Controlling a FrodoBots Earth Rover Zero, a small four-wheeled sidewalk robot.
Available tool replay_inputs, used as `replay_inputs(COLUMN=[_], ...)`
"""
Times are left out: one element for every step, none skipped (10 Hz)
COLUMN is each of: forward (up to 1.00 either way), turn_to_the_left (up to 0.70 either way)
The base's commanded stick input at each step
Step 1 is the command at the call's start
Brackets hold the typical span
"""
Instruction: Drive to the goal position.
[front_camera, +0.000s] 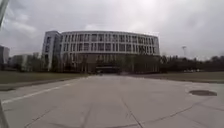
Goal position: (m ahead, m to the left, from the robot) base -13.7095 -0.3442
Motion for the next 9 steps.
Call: replay_inputs(forward=[0.70,0.70,0.70,0.00,0.00,0.00,0.00,0.00,0.00], turn_to_the_left=[0.00,0.00,0.00,0.00,-0.47,-0.63,-0.63,-0.63,-0.63])
